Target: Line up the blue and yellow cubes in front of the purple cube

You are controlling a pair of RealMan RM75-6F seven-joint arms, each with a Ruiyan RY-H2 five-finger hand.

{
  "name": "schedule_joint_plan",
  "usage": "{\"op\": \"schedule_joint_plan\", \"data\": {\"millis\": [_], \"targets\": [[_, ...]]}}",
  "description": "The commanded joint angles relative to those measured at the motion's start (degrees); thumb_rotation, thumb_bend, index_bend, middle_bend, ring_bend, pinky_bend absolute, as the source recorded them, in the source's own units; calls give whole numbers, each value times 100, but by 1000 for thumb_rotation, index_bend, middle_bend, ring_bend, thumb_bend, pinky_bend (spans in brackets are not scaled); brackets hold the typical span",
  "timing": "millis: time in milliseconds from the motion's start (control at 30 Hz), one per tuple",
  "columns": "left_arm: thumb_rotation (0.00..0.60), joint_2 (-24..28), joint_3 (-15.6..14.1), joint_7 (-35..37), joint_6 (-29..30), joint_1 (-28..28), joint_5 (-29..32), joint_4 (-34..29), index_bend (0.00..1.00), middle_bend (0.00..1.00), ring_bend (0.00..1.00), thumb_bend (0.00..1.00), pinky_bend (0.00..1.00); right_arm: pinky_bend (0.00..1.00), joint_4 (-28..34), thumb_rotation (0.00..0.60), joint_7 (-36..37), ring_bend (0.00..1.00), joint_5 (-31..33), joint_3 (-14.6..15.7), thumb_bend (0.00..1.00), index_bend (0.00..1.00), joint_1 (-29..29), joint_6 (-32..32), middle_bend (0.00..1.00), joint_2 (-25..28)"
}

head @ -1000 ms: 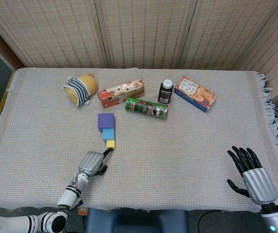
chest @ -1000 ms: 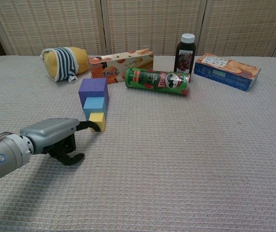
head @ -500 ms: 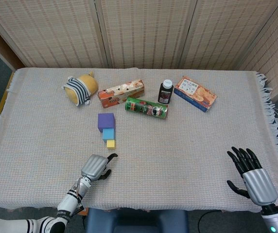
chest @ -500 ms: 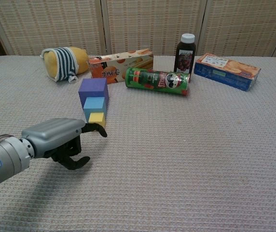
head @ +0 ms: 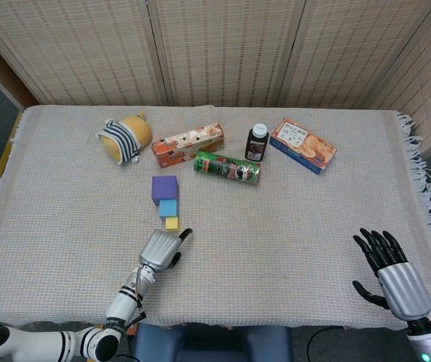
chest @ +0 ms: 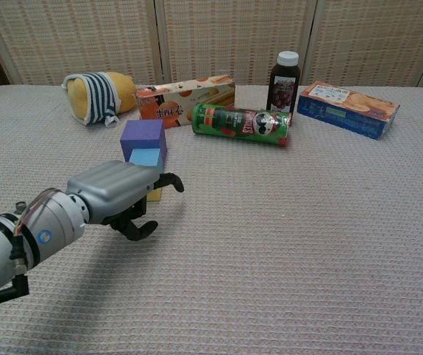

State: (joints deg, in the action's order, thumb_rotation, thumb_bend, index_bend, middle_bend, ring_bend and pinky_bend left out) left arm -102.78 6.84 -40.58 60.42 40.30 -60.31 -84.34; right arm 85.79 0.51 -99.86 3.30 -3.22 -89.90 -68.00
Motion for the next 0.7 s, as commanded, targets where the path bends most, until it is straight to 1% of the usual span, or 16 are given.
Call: {"op": "schedule_joint_plan", "data": {"millis": [33,200,533,700], "targets": [[600,-182,30,-236,61,126,12,221,186,1000,1000,448,1000,0,1,544,11,0,7,-3,34,0,-2,5,0,4],[600,-357,0,-627,207,213,-52,562,185,1000,1000,445,1000,0,3,543,46,0,24,-9,33,0,-2,5,0,25],[600,-354,-105,-1218,334,228,35,664,220,1000,1000,445,1000,0,53,543,141,0,-18,35,34,0,-15,37,0,87],[600,-356,-124,-1312,363,226,40,702,237,1000,1000,445,1000,0,57,544,145,0,-32,45,34,0,-15,40,0,93]]}}
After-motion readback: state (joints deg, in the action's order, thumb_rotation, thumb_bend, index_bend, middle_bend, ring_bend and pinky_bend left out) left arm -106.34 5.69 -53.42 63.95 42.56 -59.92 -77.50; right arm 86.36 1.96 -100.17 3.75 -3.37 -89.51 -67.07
